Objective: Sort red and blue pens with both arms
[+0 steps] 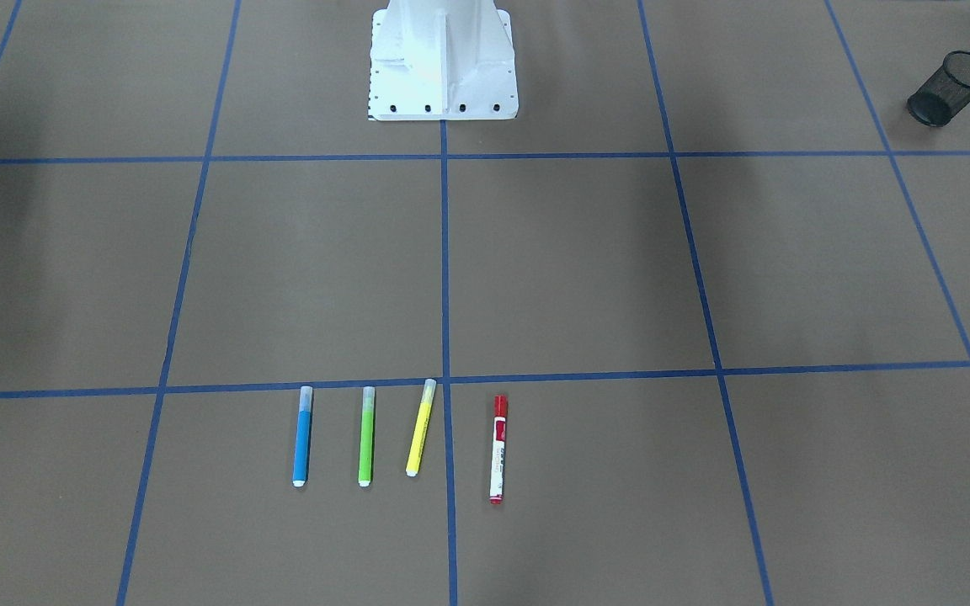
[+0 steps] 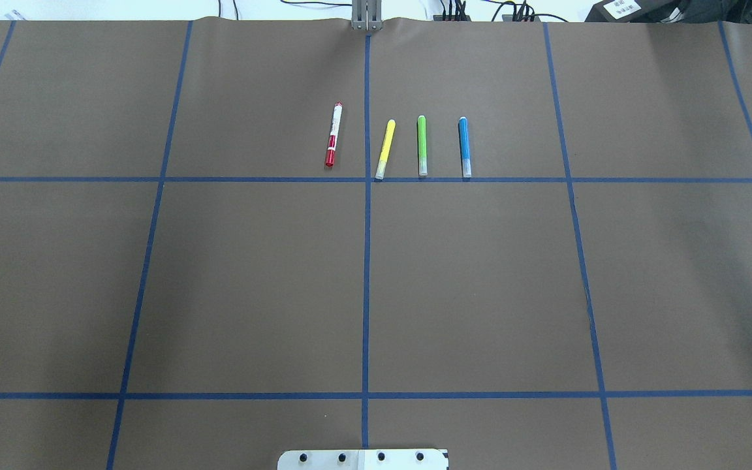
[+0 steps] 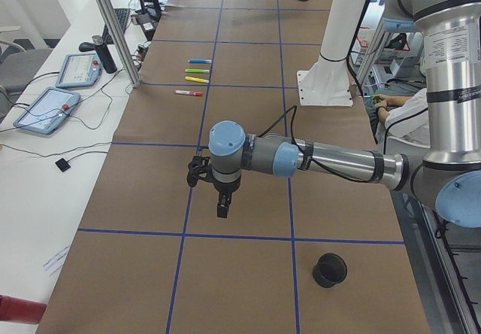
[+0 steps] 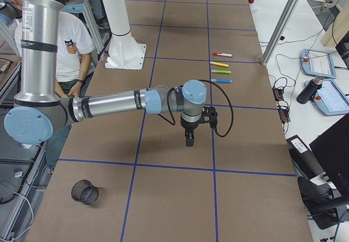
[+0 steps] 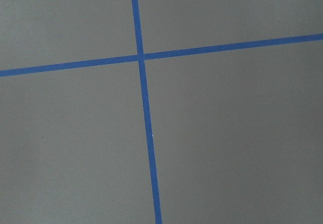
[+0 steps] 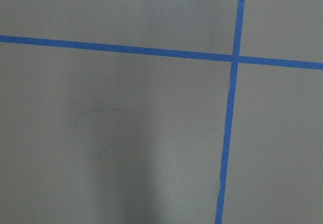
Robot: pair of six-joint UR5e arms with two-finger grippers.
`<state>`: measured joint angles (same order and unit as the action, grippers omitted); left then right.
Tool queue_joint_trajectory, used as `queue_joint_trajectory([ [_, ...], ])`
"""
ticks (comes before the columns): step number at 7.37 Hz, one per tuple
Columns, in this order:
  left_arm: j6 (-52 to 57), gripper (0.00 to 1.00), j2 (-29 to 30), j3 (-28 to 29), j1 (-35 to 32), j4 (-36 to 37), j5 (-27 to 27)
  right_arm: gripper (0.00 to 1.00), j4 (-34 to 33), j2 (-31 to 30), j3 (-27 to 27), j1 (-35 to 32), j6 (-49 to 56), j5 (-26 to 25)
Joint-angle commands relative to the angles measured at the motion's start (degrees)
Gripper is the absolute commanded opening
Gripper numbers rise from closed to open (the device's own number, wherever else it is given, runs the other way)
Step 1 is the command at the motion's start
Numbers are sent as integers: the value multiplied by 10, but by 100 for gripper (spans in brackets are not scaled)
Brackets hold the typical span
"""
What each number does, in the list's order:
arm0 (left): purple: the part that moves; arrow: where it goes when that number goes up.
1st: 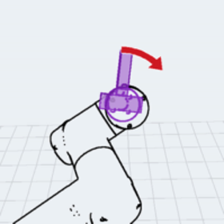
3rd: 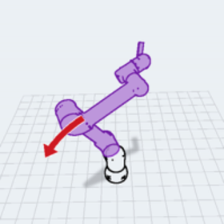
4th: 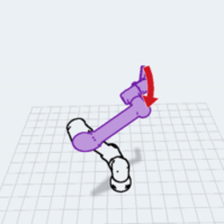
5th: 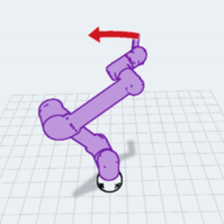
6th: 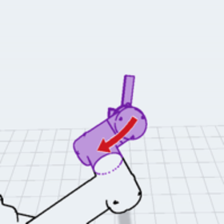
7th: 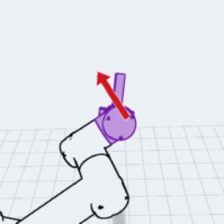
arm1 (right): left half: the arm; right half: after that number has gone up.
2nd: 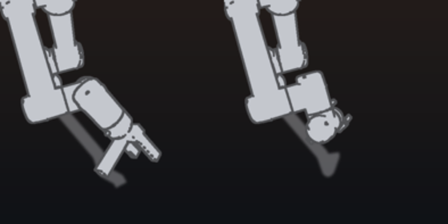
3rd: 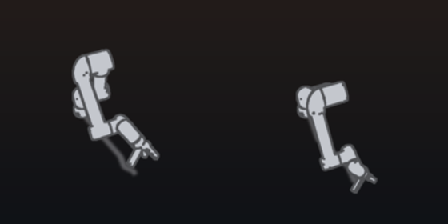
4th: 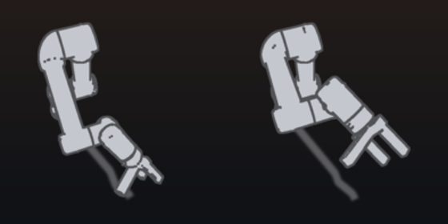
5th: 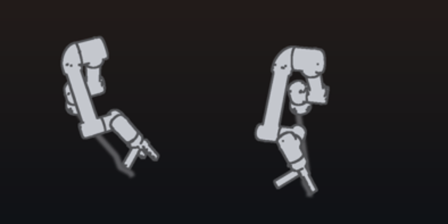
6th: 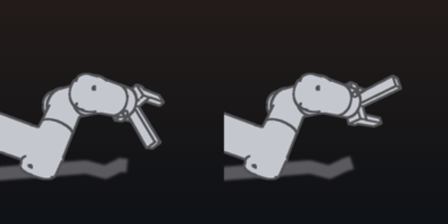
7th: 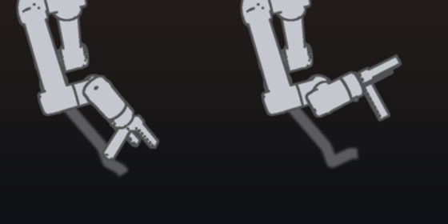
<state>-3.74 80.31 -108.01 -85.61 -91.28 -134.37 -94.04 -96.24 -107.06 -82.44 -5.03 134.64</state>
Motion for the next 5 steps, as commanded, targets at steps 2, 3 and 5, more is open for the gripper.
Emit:
queue_joint_trajectory([
  [2,-1,100,-1,0,-1,1,-3,100,-1,-21,-23,-1,-3,4],
  [3,-1,100,-1,0,0,7,-2,100,0,-22,-25,-1,-4,4],
  [5,-1,100,-1,0,0,6,-3,100,0,-17,-31,0,-5,7],
])
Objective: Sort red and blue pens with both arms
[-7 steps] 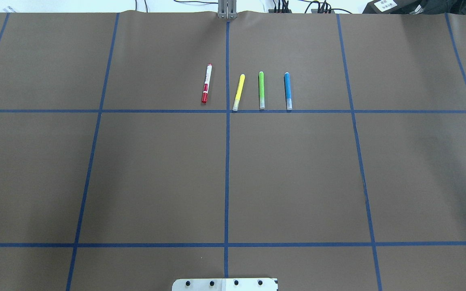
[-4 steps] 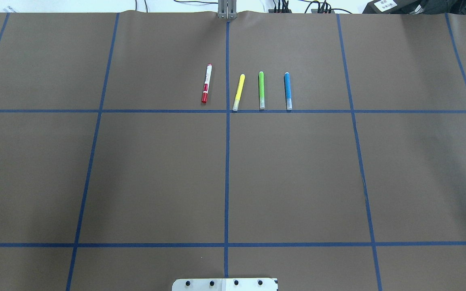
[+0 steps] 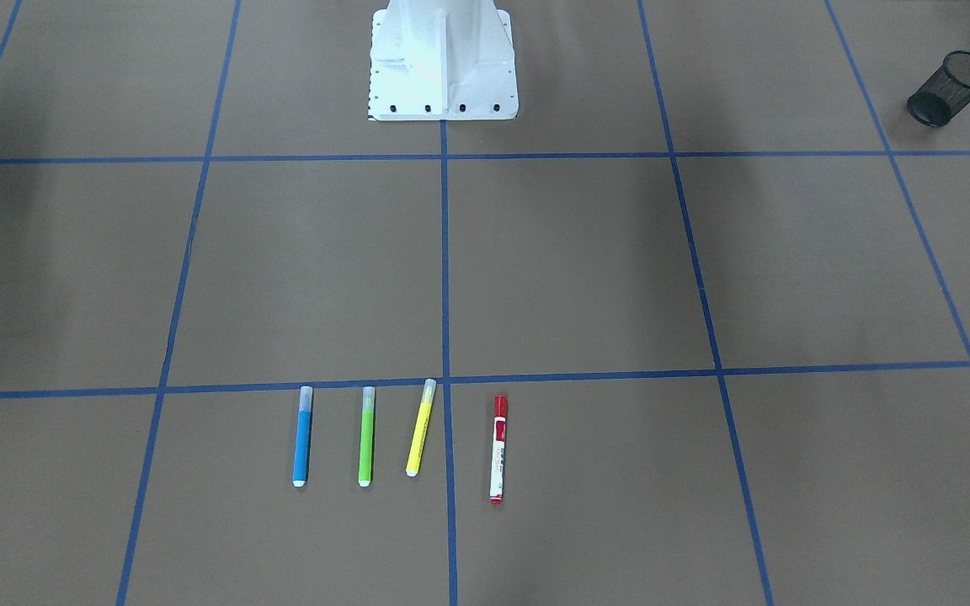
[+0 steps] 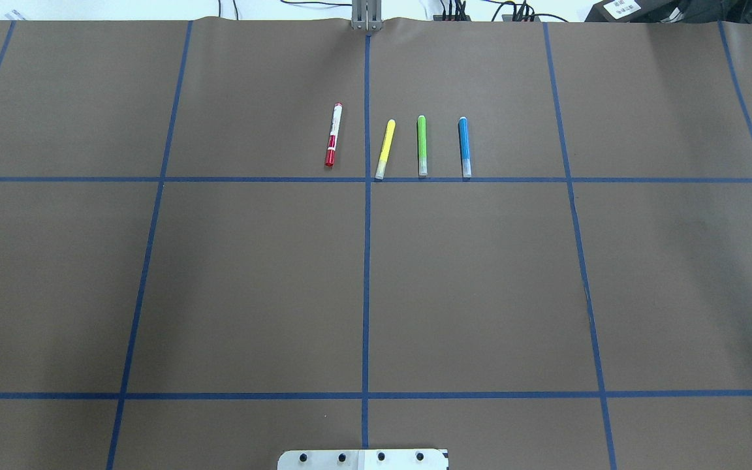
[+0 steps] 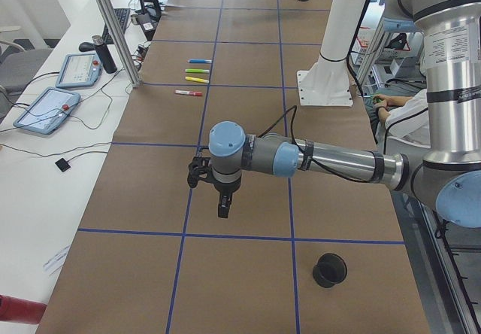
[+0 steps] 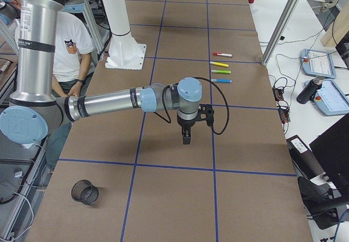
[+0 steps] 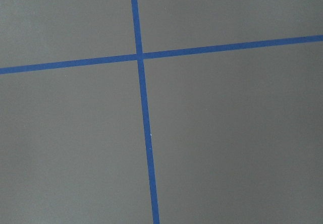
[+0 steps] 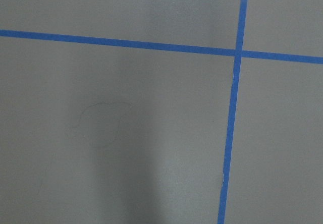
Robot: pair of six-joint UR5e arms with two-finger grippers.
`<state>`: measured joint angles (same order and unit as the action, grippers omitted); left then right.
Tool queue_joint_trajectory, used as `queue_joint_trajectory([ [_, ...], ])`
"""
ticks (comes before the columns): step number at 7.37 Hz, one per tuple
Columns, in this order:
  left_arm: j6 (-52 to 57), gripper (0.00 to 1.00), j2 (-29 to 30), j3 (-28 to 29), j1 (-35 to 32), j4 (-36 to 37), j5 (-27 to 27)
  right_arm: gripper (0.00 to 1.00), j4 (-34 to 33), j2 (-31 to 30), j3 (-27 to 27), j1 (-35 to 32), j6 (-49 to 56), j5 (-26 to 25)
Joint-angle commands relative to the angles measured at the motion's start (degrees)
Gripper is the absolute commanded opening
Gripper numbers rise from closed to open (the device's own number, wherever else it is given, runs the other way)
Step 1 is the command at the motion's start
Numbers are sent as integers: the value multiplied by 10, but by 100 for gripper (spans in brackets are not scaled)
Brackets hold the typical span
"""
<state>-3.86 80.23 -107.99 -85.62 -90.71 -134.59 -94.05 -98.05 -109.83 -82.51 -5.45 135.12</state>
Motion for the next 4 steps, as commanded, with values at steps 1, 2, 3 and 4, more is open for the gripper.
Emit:
queue_joint_trajectory([
  [1,0,100,0,-1,-1,-3,-1,100,1,1,-4,1,-1,6],
  [2,0,100,0,-1,0,-4,-1,100,1,2,-4,2,-2,14],
  [3,1,100,0,-2,0,-5,-1,100,1,2,-3,2,-1,29],
  [4,0,100,0,-2,0,-6,-2,100,1,4,-3,4,-1,30],
])
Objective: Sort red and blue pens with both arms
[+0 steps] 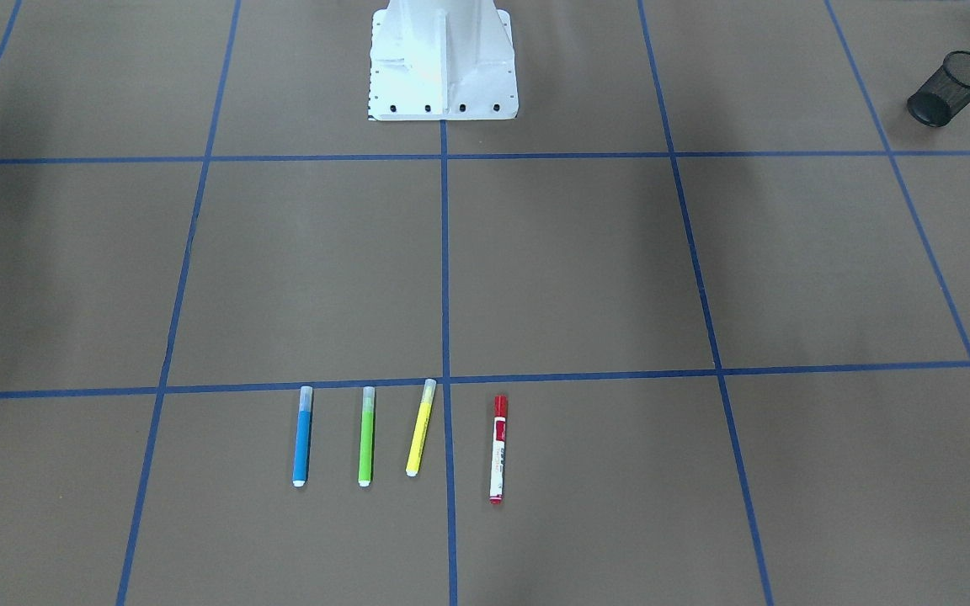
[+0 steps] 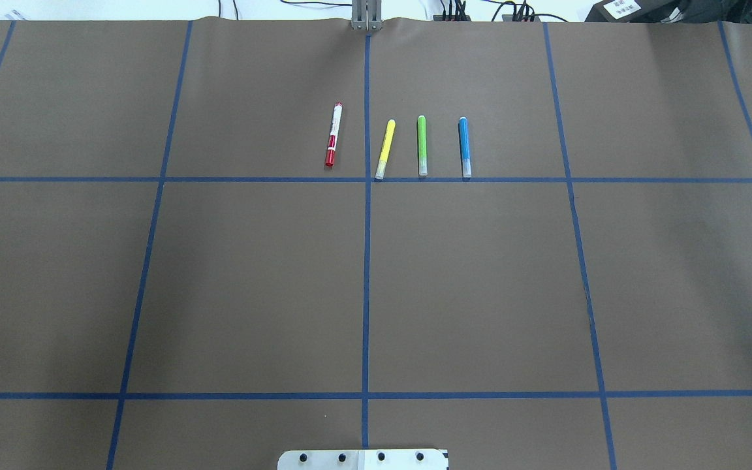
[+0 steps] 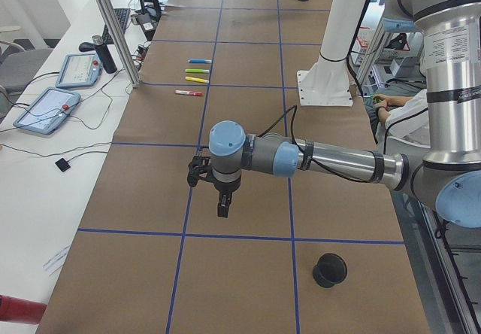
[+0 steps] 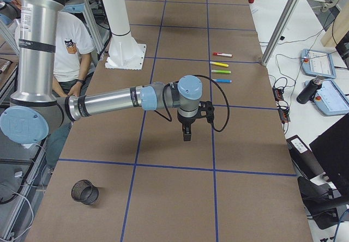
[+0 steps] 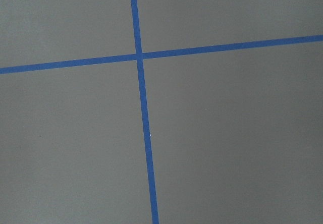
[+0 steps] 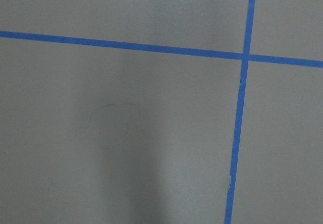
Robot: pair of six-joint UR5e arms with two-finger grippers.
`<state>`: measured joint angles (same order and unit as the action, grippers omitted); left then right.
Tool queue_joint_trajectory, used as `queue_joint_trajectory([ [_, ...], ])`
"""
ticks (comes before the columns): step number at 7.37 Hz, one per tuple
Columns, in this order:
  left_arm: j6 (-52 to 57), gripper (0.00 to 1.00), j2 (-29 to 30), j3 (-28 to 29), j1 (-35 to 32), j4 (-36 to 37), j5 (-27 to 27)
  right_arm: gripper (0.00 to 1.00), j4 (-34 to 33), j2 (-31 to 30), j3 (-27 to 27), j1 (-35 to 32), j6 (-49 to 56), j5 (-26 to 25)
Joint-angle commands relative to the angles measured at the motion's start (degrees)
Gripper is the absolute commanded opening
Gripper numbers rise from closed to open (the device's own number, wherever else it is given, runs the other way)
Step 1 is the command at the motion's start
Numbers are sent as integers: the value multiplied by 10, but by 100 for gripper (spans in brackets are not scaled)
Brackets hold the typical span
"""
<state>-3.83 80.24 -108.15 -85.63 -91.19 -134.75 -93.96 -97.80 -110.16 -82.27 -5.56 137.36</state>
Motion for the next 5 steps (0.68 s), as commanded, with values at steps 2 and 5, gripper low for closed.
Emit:
queue_joint_trajectory([
  [2,-1,100,1,-2,0,-1,1,100,20,0,2,3,-2,3],
  [5,-26,100,4,-7,0,-3,-2,100,23,1,2,4,-8,3],
])
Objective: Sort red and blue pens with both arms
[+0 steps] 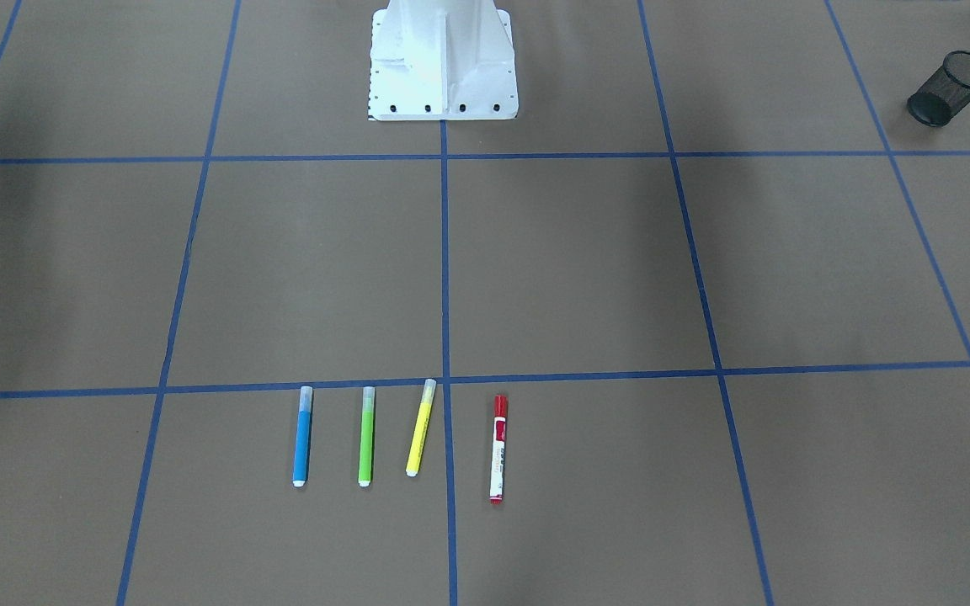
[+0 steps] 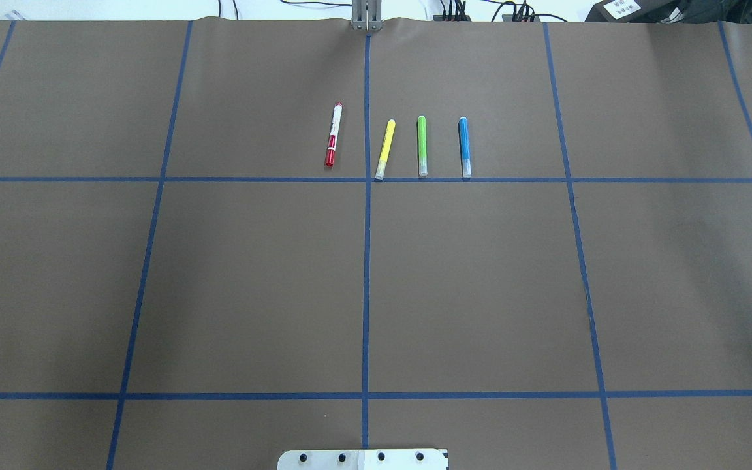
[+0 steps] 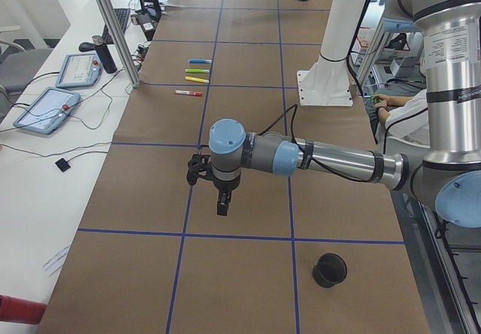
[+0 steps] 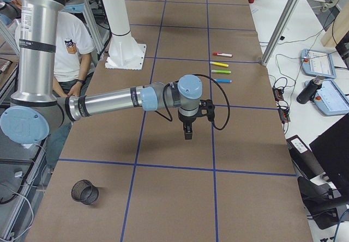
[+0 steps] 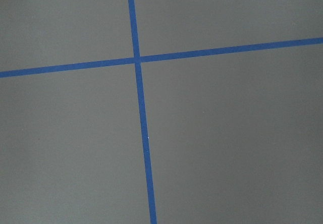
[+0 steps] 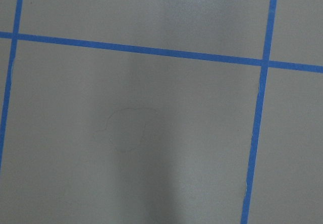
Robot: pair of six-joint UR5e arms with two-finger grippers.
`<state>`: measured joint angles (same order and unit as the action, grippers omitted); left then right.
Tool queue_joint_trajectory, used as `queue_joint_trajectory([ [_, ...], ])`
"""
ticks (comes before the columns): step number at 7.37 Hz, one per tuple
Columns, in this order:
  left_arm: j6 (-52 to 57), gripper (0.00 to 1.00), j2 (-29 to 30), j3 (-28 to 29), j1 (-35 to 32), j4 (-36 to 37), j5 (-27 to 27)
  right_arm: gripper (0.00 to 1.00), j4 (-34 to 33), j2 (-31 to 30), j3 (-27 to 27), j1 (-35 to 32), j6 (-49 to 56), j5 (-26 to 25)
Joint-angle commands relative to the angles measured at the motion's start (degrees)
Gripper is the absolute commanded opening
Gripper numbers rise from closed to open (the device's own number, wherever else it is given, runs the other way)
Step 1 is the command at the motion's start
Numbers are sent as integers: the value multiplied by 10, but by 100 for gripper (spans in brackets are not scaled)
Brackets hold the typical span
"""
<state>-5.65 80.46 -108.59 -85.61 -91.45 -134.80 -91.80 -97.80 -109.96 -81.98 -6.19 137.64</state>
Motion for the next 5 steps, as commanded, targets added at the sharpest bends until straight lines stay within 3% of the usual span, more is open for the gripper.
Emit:
queue_joint_trajectory([
  [1,-9,100,5,-2,1,0,-8,100,1,1,1,1,-1,0],
  [4,-11,100,10,0,3,-28,-46,100,0,1,2,4,-2,0],
  [5,-39,100,41,3,17,-31,-45,100,1,2,2,9,-3,1],
])
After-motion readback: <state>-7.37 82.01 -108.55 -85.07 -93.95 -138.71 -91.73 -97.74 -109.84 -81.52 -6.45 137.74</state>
